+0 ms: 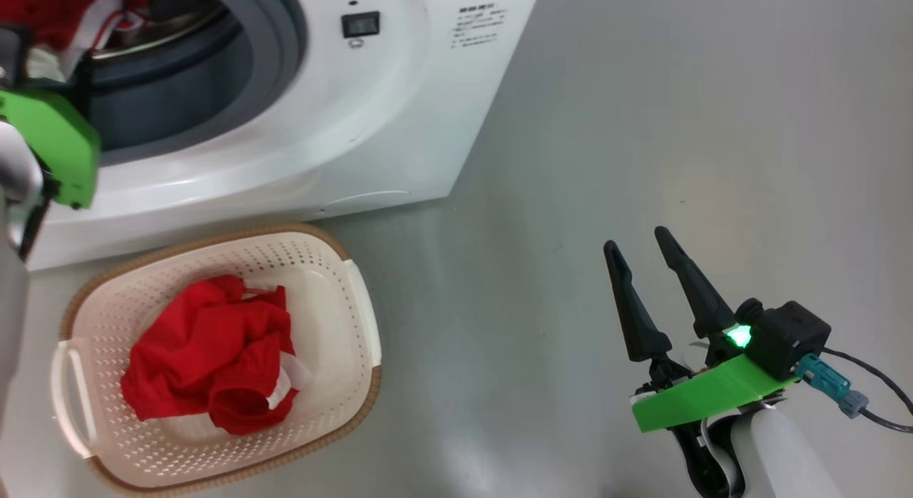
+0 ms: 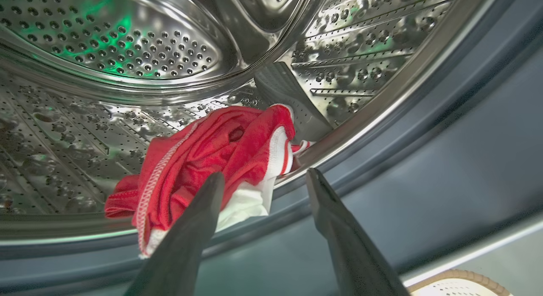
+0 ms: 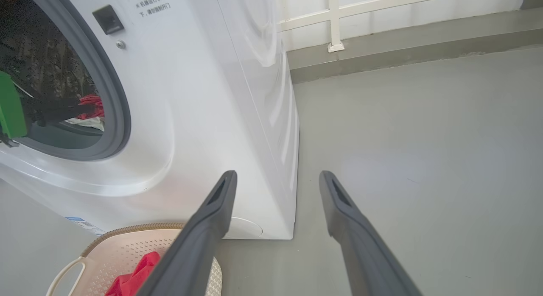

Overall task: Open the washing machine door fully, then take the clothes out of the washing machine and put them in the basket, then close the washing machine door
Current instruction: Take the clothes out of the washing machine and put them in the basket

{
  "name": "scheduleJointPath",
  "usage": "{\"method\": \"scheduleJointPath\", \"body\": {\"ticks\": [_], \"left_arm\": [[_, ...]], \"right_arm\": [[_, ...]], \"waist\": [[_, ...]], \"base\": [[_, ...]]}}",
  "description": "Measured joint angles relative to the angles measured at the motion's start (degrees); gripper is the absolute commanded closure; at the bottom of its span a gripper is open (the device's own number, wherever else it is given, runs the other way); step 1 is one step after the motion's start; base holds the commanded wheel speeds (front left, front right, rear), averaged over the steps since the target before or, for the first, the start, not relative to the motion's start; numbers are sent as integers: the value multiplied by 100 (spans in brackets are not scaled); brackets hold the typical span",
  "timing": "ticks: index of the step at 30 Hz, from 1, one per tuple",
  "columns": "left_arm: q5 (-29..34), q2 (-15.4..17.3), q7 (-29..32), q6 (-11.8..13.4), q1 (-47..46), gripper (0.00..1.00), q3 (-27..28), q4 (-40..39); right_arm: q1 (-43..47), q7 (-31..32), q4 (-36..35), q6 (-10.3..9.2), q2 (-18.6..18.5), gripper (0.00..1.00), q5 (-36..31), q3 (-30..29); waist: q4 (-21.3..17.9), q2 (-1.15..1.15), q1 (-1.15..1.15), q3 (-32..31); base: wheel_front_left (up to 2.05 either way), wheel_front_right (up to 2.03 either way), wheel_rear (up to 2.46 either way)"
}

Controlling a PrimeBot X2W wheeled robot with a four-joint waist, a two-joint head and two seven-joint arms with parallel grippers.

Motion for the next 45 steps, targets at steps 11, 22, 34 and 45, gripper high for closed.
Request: {"method": "scheduleJointPath", "body": {"ticks": [11, 22, 34, 45], "left_arm": [[312, 282, 129, 19, -951, 0, -235, 1296], [407, 426, 142, 81, -1393, 0, -408, 1786], [404, 477, 125, 63, -1487, 84, -579, 1990], [189, 321, -269, 53, -1460, 100, -553, 2091]], "right_arm": [[-125, 0, -54, 0, 0, 0, 79, 234], [-234, 0, -124, 0, 3, 0, 280, 365], [-234, 0, -137, 0, 3, 0, 281, 376], [-237, 0, -78, 0, 3, 0, 270, 353]], "waist": [[-318, 0, 0, 365], [-577, 0, 0, 612], [-663, 0, 0, 615], [-556, 0, 0, 441]], "base": [[0, 0, 0], [0, 0, 0], [0, 0, 0], [0, 0, 0]]}}
